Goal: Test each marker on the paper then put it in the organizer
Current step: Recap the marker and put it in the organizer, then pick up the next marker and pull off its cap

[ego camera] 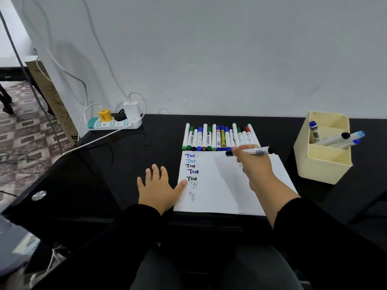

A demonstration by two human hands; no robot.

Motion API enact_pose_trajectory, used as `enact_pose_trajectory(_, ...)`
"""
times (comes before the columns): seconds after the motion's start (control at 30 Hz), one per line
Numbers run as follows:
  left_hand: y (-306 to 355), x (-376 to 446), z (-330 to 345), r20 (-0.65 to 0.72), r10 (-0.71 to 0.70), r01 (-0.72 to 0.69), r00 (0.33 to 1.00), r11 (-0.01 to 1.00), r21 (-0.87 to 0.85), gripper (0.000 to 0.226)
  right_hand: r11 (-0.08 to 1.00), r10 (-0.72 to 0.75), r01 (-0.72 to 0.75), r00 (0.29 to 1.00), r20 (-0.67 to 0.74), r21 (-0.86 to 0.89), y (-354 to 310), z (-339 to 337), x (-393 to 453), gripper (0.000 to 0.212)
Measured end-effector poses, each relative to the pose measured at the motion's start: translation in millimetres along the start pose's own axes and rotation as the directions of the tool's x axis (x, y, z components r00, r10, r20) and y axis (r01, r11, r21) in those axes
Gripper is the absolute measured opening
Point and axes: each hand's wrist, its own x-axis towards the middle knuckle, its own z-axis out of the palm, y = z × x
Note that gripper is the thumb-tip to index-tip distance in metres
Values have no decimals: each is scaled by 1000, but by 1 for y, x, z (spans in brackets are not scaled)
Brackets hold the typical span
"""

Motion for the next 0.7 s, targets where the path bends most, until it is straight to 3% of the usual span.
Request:
enact_pose_trajectory(0.2, 0, 0, 3, -19, -4, 5, 1000, 1000, 19, 92, 942, -282, 244, 948, -146, -232, 7, -14, 4, 39)
enact_pose_trajectory(0.3, 0, 0, 4, -24, -3, 4, 1000, 1000, 25, 92, 916, -346, 260, 897, -274, -306, 2, -21, 10, 56)
enact_pose_trajectory(0.53, 1, -1, 3, -24, -3, 4, 1000, 999, 34, 91, 927, -333, 175, 792, -512, -332, -19, -46, 32, 65)
enact_pose_trajectory(0.7, 1, 0, 2, -21, -5, 6, 1000, 999, 32, 91, 951, -218, 34, 780, -587, -307, -23, -55, 56, 65)
